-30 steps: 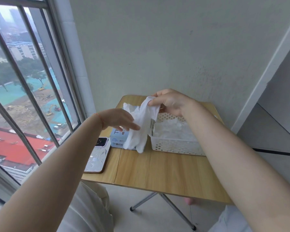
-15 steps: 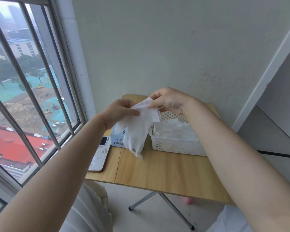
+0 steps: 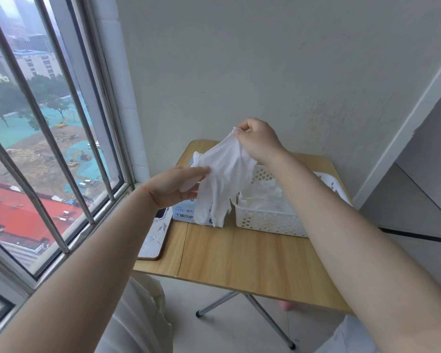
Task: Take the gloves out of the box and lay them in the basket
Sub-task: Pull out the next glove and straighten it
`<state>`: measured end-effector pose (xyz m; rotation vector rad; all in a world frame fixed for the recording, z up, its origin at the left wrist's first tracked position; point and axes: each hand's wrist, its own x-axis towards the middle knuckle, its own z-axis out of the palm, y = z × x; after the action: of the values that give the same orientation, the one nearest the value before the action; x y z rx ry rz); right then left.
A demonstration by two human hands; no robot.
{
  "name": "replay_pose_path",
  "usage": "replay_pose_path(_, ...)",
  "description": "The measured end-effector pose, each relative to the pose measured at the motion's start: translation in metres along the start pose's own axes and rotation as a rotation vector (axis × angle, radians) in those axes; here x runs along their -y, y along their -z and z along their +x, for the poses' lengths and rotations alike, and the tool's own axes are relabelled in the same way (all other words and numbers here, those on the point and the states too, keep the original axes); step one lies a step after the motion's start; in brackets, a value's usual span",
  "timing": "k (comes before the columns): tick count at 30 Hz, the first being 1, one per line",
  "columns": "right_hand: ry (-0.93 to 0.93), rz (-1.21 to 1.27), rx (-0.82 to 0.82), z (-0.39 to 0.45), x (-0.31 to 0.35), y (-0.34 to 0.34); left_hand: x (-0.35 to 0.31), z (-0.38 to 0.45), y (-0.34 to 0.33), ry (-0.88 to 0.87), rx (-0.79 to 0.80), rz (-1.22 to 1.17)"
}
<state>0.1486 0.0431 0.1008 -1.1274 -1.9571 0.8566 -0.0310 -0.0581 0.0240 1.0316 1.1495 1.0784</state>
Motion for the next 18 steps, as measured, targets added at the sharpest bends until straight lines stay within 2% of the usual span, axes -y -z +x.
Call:
replay_pose_path(3,-0.021,-0.018,-0.031,0.005,-0.003,-0.007,0.003,0.003,0.004,-0.023,-0.063,-0.163)
replay_pose_path(5,-0.068,-0.017,-0.044,0.009,-0.005,-0.010,-0.002,0.009,0.008,-0.019,-0.182,-0.137)
replay_pose_path(8,-0.148,-0.082,-0.026,0.012,-0.014,-0.008,-0.017,0.025,0.006,-0.017,-0.435,0.212)
replay_pose_path(9,-0.187,-0.106,-0.011,0.013,-0.020,-0.005,-0.022,0.034,0.000,-0.046,-0.474,0.321)
replay_pose_path(11,-0.289,-0.100,0.008,0.010,-0.036,0.002,-0.027,0.055,-0.014,-0.127,-0.480,0.558)
replay_pose_path(14,-0.423,-0.038,0.023,0.002,-0.062,0.016,-0.024,0.082,-0.037,-0.142,-0.465,0.908)
replay_pose_path(18,-0.513,-0.094,0.055,-0.009,-0.093,0.040,-0.019,0.108,-0.072,-0.099,-0.375,1.112)
